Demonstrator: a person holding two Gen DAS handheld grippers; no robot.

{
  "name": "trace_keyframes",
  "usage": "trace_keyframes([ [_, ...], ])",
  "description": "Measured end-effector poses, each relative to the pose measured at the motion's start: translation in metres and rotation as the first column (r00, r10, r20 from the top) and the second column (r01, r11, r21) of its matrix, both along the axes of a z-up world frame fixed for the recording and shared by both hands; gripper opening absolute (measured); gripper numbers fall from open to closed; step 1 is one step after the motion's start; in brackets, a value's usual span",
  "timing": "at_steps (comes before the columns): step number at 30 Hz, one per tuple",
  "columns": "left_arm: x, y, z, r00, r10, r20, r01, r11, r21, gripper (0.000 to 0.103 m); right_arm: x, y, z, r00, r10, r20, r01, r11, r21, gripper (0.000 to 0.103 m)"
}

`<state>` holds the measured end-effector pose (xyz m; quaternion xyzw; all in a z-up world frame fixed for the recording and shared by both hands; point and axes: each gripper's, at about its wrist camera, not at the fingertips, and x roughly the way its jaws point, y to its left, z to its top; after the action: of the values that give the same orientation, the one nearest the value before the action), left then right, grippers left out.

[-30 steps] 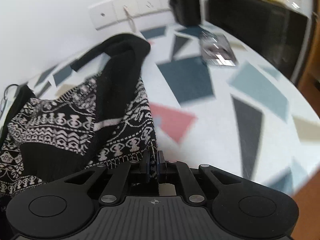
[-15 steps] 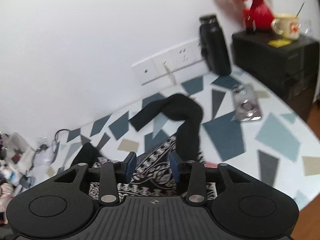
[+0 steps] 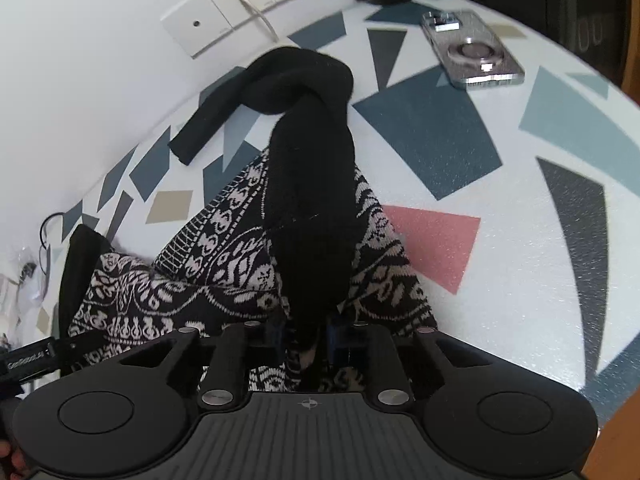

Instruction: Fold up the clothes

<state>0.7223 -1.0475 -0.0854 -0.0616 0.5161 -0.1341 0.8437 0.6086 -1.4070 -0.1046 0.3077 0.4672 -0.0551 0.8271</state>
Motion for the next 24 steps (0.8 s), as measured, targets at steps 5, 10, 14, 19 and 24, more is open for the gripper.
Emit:
trace_keyframes([
  [5,0.000,0.016,0.017,1.000,0.022,0.011,-0.021,0.994,-0.104,0.010,0.011,-0.008,0.022,0.998,0.022,0.050,-0.024,0.998,0.053,0.008],
  [10,-0.001,0.038,0.062,0.997,0.063,0.050,-0.051,0.974,-0.219,0.007,0.029,-0.021,0.067,0.981,0.017,0.194,-0.044,0.990,0.136,0.008],
  [14,0.021,0.056,0.099,0.981,0.154,0.120,-0.115,0.952,-0.284,0.007,0.071,-0.029,0.097,0.954,0.004,0.299,-0.066,0.978,0.196,0.008],
  [19,0.077,0.054,0.081,0.962,0.243,0.121,-0.220,0.960,-0.173,0.007,0.150,-0.023,0.106,0.925,-0.002,0.380,-0.078,0.977,0.197,0.008],
  [24,0.133,0.051,0.064,0.935,0.328,0.133,-0.323,0.945,-0.060,0.008,0.245,0.001,0.068,0.942,0.087,0.323,-0.136,0.982,0.131,0.008],
])
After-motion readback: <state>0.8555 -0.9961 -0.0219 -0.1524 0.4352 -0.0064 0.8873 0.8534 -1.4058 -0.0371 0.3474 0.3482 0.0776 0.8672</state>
